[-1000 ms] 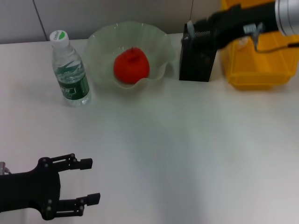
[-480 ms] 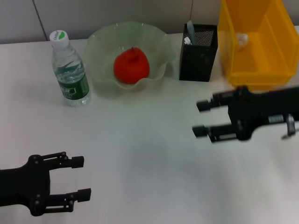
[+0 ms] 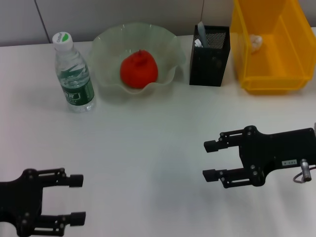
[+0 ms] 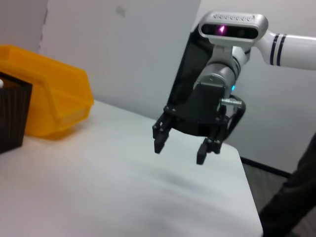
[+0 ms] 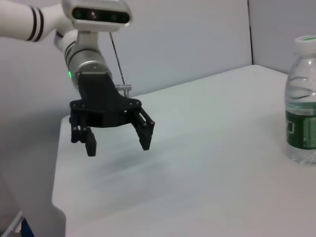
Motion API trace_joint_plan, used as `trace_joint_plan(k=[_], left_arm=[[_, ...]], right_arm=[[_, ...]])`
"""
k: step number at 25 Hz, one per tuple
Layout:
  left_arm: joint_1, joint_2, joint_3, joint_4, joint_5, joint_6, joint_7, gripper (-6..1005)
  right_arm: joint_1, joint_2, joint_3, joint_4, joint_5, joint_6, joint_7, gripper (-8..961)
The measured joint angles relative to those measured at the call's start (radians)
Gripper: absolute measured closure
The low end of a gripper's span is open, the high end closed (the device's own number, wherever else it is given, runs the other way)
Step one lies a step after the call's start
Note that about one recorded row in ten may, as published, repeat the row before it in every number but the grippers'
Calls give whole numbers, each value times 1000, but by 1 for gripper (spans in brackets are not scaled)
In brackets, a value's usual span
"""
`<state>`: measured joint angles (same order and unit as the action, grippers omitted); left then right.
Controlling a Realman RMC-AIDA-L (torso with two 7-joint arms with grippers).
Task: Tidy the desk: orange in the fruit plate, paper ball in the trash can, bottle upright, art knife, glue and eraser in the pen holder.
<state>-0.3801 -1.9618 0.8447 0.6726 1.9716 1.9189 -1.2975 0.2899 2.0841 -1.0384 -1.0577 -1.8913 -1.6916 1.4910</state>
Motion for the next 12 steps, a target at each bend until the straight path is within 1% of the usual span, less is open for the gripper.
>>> trace_joint_plan(k=[2, 6, 12], left_arm=[[-6, 9, -3, -6, 21, 11, -1, 216], [-10, 18, -8, -8, 31, 15, -1, 216], [-12, 17, -12, -2, 32, 10, 1, 216]], right_arm=[[0, 2, 0, 18, 4, 7, -25, 302], [1, 2, 6, 55, 15, 19, -65, 302], [3, 2, 3, 72, 24, 25, -90, 302]])
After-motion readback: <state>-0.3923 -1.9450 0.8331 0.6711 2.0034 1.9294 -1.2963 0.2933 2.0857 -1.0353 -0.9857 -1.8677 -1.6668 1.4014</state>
